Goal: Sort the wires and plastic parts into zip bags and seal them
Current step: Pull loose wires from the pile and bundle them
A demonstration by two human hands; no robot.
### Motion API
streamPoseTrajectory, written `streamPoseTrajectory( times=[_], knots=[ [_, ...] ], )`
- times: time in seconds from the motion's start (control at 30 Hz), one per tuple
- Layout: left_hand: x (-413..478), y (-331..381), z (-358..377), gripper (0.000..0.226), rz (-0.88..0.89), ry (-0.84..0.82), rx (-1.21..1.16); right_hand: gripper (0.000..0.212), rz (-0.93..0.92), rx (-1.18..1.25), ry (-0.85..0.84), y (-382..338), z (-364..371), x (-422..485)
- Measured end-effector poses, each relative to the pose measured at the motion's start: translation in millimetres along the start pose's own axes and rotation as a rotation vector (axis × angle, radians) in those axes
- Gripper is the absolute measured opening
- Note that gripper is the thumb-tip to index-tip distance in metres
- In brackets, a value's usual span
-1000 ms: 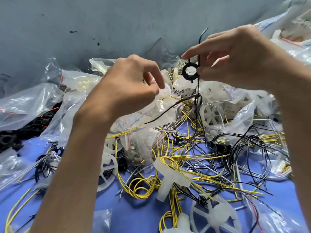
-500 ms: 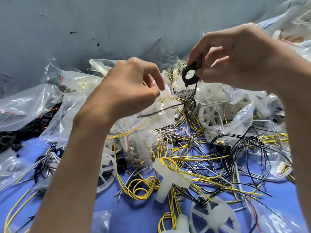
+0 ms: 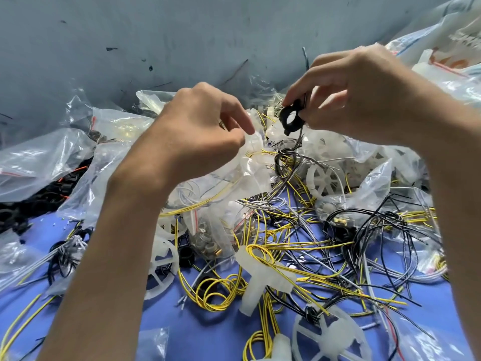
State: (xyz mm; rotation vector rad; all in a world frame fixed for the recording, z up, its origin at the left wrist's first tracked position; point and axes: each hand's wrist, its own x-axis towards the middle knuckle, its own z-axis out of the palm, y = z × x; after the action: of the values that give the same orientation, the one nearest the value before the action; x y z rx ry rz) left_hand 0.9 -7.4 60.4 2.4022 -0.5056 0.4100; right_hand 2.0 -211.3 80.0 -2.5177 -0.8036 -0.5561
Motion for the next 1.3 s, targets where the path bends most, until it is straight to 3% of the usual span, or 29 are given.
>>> streamPoseTrajectory(
  times=[0.4, 0.73, 0.87, 0.93, 1.0, 1.13, 1.3],
  knots=[
    [2, 3, -1, 0.032, 0.041, 0.047, -0.030, 0.020, -0.079, 0.070, -0.127, -11, 34, 10],
    [5, -2, 1, 0.027, 0.021, 0.104, -0.051, 0.024, 0.041, 0.124, -0.204, -1, 38, 9],
    [8, -7, -3, 0.026, -0.050, 0.253, -0.021, 0.023, 0.200, -0.155, -0.176, 13, 26, 7],
    [8, -9, -3, 0.025, -0.097, 0.373, 0.056, 0.023, 0.373, -0.375, -0.247, 19, 22, 5],
    [8, -9, -4, 0.028, -0.122, 0.441, 0.089, 0.035, 0.484, -0.458, -0.333, 19, 22, 3],
    [8, -9, -5, 0.027, -0.128, 0.448, 0.050, 0.042, 0.432, -0.381, -0.450, 5, 27, 2],
    [9, -10, -2, 0.023, -0.122, 0.420, 0.004, 0.031, 0.114, -0.237, -0.783, -16, 68, 3]
  ],
)
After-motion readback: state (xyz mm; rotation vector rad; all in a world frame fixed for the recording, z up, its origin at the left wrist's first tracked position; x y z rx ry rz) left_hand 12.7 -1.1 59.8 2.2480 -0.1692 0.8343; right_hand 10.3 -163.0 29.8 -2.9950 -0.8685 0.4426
